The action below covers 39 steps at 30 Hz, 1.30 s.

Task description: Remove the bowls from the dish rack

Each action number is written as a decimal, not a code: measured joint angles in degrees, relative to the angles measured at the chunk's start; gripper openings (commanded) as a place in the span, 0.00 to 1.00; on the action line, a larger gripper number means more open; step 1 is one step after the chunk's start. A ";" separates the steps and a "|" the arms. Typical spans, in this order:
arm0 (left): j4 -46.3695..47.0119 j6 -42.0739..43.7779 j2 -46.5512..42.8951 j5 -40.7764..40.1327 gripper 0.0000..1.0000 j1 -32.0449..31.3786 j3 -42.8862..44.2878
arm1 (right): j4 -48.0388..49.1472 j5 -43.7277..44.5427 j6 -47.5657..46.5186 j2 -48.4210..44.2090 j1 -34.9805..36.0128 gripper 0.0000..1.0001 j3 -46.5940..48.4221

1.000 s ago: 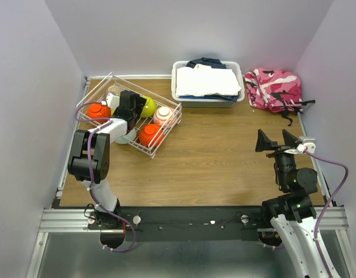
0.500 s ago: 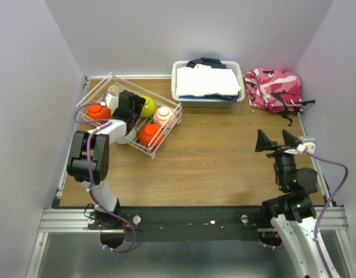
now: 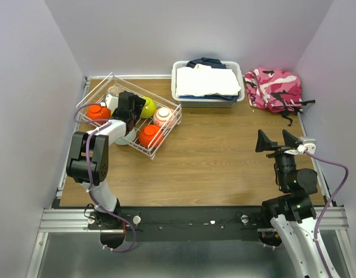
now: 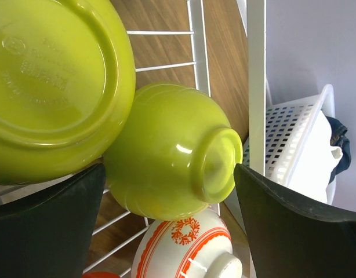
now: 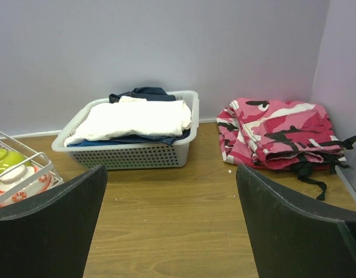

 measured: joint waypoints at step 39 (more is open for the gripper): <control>-12.79 -2.67 1.01 0.02 0.99 -0.04 5.14 | 0.00 0.68 0.00 -0.26 0.00 1.00 -0.09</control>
